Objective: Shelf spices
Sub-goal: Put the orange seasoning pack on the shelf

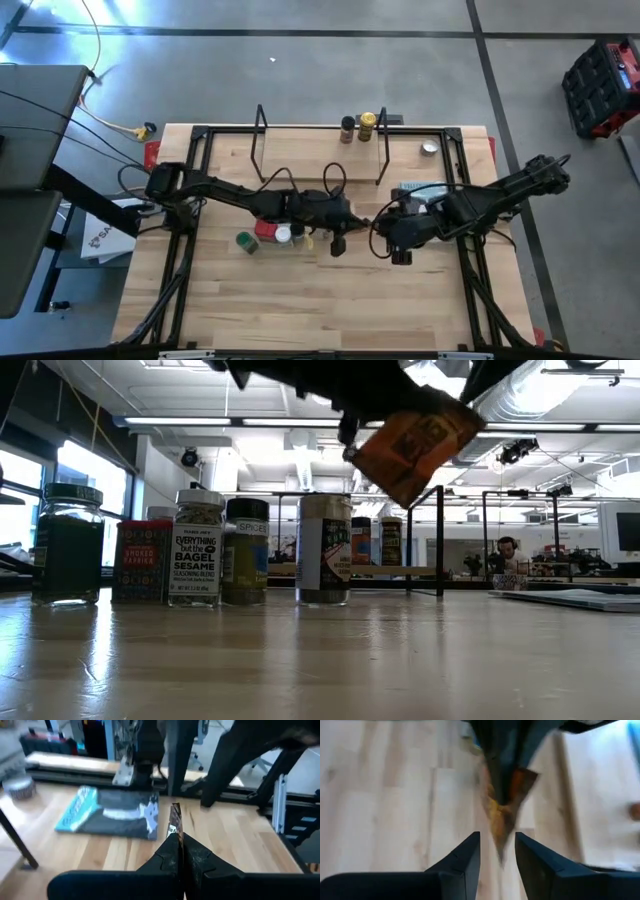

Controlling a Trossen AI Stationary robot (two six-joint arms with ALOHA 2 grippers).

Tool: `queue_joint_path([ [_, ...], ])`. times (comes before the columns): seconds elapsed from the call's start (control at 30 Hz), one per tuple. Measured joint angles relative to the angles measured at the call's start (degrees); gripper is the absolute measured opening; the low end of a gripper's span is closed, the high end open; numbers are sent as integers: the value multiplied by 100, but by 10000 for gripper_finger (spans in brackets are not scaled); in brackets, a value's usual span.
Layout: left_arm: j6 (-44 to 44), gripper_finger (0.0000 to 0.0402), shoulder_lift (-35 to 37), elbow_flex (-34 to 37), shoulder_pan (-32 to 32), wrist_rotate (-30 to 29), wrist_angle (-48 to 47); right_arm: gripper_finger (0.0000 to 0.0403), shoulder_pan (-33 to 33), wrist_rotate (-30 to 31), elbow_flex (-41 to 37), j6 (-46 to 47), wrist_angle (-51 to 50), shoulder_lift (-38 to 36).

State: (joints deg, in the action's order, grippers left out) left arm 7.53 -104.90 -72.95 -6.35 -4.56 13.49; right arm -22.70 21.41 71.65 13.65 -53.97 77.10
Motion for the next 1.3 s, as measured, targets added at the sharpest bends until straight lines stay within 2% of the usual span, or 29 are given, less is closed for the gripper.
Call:
queue_joint_path([
  [0.1,-175,0,89,0,-104,-236,-84,115,95,-392,-143,-223,434,2],
  [0.33,-274,0,138,0,-304,-449,-75,110,366,-421,-314,-444,1052,4],
  [0.43,-330,0,137,0,-360,-642,-91,83,420,-575,-316,-650,1196,4],
  [0.57,-321,2,137,0,-360,-873,-158,16,579,-674,-316,-720,1154,4],
  [0.73,-418,39,367,-5,-339,-986,-863,4,970,-689,-271,-751,1144,11],
  [0.83,-427,71,717,-4,-365,-1491,-1777,3,1342,-681,-82,-1037,1092,11],
  [1.0,-146,111,1400,-4,-473,-2927,-3296,0,2181,-662,456,-1905,951,56],
  [1.2,476,122,1942,-4,-869,-4143,-4558,0,3475,-954,1292,-3118,369,604],
  [1.3,928,121,2051,-4,-1115,-4707,-5136,0,4086,-1287,1588,-3553,309,996],
])
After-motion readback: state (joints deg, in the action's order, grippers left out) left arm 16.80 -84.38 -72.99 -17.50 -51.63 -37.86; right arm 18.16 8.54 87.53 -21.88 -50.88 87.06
